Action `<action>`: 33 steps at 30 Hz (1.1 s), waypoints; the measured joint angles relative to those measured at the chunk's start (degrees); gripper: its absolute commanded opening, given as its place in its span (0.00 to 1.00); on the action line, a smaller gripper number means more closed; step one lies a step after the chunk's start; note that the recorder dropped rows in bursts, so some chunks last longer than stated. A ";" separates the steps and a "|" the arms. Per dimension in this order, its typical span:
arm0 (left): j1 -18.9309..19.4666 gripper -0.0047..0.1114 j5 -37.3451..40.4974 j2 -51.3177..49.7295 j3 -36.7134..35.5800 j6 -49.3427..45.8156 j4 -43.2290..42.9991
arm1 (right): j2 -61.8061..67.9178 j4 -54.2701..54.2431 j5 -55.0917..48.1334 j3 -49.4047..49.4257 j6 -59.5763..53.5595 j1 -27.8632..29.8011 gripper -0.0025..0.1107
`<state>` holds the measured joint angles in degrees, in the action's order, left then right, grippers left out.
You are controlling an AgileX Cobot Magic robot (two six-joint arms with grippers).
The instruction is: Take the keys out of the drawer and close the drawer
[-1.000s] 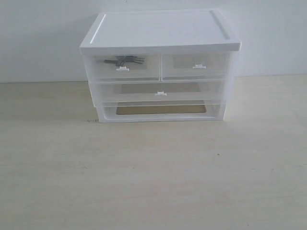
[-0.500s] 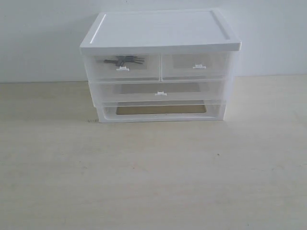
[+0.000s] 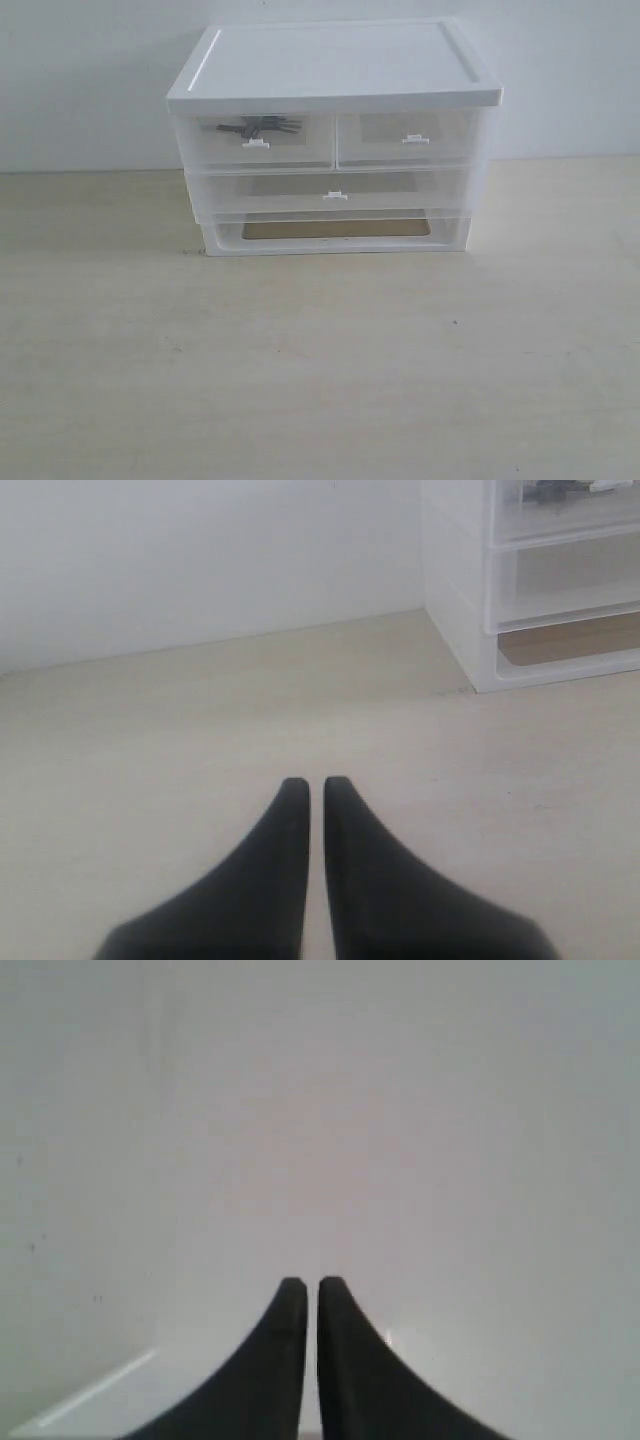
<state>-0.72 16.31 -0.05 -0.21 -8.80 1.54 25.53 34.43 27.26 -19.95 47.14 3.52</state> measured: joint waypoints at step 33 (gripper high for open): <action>0.00 0.08 -38.95 0.00 0.00 17.33 0.78 | 68.36 17.78 34.31 -16.74 -1.97 -0.54 0.18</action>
<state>-0.72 -22.65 -0.05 -0.21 8.53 2.33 93.89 52.21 61.57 -36.69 45.17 2.99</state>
